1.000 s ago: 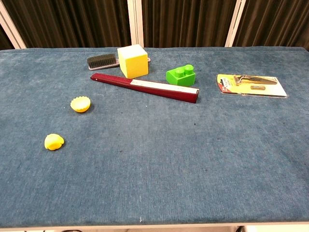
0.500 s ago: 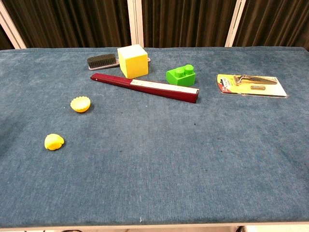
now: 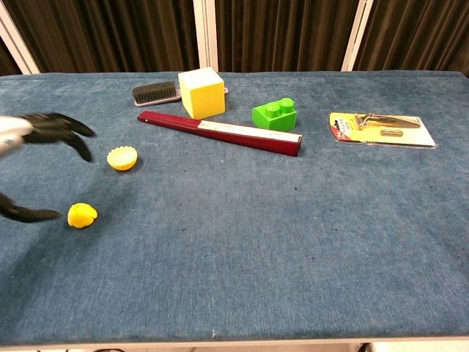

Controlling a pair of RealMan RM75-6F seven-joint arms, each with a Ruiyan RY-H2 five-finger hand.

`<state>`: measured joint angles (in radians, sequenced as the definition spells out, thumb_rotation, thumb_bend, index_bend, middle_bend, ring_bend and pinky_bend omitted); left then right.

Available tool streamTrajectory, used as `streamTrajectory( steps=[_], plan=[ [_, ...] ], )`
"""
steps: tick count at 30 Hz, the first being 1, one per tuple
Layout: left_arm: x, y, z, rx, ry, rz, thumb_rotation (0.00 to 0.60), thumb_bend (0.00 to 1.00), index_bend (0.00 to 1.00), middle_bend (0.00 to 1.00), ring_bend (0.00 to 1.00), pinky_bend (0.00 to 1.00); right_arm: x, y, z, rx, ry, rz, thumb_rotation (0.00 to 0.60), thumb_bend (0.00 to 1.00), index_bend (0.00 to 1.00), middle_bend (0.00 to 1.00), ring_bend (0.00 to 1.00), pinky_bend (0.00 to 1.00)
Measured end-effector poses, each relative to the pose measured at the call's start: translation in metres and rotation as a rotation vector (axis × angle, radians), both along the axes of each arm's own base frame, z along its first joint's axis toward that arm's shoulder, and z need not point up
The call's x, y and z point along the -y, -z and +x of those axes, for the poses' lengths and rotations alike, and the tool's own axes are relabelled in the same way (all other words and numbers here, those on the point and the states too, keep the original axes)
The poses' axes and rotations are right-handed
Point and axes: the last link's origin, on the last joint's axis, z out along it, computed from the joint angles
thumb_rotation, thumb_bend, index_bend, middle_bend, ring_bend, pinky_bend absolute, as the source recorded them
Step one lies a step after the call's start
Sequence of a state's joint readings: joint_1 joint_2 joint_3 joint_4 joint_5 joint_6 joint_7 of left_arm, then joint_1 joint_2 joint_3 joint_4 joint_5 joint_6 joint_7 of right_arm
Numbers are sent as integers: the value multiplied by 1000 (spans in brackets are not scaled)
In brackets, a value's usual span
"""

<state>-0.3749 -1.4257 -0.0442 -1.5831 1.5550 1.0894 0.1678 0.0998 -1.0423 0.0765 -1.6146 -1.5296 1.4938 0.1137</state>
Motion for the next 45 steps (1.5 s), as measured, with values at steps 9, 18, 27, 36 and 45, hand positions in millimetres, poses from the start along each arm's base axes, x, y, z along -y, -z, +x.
streamTrajectory(
  steps=[9,18,27,36,45],
  plan=[
    [-9,23,1,-47,-26,-14,600,213,355,106,29,0,-2,1,-3,2,11,1,600,224,0,0,0,23],
    [-9,28,-3,-84,-30,-8,600,235,392,106,28,0,-2,2,-4,2,16,5,600,224,0,0,0,23],
    [-6,26,-9,-104,-50,-9,600,262,414,106,28,0,-2,2,-4,1,15,7,600,224,0,0,0,23],
    [-9,27,-12,-97,-52,-2,600,423,564,180,59,0,-3,2,-3,-1,15,7,600,224,0,0,0,23],
    [-25,9,2,-62,-27,68,600,409,566,179,55,0,-5,1,-4,-1,13,2,600,224,0,0,0,23]
  ],
)
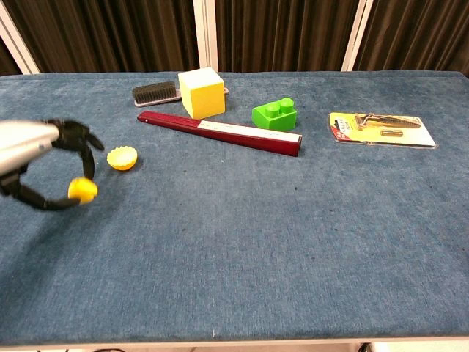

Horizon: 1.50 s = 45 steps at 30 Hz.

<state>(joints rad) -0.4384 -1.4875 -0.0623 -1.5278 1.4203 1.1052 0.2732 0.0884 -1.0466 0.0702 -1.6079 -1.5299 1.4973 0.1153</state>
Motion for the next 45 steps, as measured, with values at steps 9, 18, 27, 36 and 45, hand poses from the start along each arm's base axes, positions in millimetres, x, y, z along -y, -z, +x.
streamTrajectory(
  steps=[9,18,27,36,45],
  plan=[
    [-44,-8,28,18,-31,12,600,391,543,144,29,0,-2,0,-4,9,10,-4,600,224,0,0,0,23],
    [-78,9,42,-15,-88,-26,600,392,543,144,29,0,-5,-2,-9,11,24,-10,600,224,0,0,0,23],
    [-85,19,39,-65,-107,-35,600,390,515,143,30,0,-7,-1,-10,11,31,-12,600,224,0,0,0,23],
    [-83,22,37,-64,-112,-46,600,369,366,121,22,0,-5,-1,-9,9,30,-10,600,224,0,0,0,23],
    [-79,15,35,-59,-104,-28,600,352,266,108,16,0,-6,-2,-9,9,33,-12,600,224,0,0,0,23]
  ],
)
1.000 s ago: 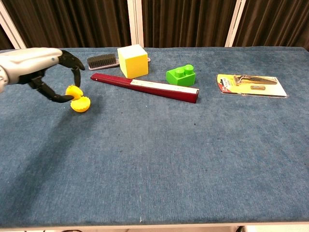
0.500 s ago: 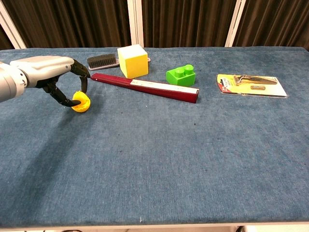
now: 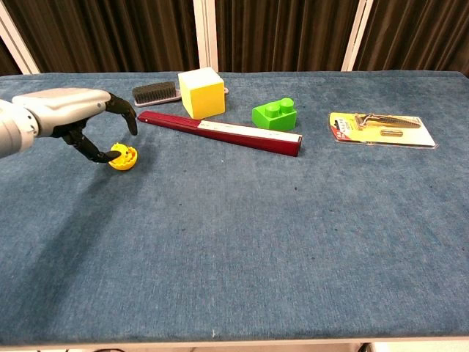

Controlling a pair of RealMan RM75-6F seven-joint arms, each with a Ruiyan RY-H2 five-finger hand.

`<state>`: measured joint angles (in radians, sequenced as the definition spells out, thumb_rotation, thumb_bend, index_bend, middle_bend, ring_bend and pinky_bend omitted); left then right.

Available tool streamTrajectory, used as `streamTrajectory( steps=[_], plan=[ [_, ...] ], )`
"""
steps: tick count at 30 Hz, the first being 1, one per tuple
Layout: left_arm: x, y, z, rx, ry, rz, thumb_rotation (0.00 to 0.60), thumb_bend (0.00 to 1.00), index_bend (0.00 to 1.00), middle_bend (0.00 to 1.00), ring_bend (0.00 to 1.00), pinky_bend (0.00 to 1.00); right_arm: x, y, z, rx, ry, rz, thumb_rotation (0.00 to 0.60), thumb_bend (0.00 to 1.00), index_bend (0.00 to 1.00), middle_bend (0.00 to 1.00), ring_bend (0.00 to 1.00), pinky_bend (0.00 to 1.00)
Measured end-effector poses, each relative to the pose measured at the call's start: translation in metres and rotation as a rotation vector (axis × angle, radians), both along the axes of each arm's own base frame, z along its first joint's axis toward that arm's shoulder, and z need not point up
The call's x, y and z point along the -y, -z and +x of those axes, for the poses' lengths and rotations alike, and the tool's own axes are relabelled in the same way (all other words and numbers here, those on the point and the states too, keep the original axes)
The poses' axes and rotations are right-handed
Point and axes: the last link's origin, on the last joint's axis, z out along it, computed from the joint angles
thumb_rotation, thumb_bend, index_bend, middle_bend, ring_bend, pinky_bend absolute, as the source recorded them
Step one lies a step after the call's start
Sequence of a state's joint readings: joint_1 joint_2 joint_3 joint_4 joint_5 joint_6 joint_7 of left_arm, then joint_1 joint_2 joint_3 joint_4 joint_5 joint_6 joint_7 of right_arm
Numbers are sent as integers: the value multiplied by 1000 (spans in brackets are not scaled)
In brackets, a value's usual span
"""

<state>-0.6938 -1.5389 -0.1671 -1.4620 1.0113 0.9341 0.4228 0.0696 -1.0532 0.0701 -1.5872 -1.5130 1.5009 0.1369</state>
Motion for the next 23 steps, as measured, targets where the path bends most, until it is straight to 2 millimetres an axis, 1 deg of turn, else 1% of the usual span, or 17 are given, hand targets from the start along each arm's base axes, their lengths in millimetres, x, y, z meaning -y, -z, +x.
streamTrajectory(
  steps=[2,5,8,9,11,14,15,17,18,23],
  plan=[
    [2,-7,-1,16,0,21,600,348,245,108,15,0,0,-1,0,0,1,-1,600,224,0,0,0,23],
    [6,-26,-7,47,-7,80,600,342,223,108,15,0,0,-2,-1,3,2,-3,600,224,0,0,0,23],
    [14,-51,-22,78,-28,161,600,329,210,108,19,0,0,-2,-3,8,6,-3,600,224,0,0,0,23],
    [18,-63,-31,88,-40,196,600,327,210,108,23,0,0,-2,-4,9,7,-2,600,224,0,0,0,23],
    [28,-79,-45,99,-54,246,600,324,210,108,27,0,-1,-2,-5,10,10,0,600,224,0,0,0,23],
    [48,-103,-67,107,-72,322,600,309,210,109,29,0,0,-1,-6,12,11,1,600,224,0,0,0,23],
    [58,-112,-77,107,-81,351,600,305,210,111,30,0,0,-1,-5,12,10,3,600,224,0,0,0,23],
    [74,-125,-89,106,-91,392,600,303,210,120,35,0,1,0,-3,15,2,8,600,224,0,0,0,23],
    [85,-132,-97,105,-95,417,600,301,209,124,37,0,1,0,-2,15,-2,11,600,224,0,0,0,23],
    [133,-157,-120,96,-111,492,600,285,209,126,38,0,4,4,5,8,-24,25,600,224,0,0,0,23]
  ],
)
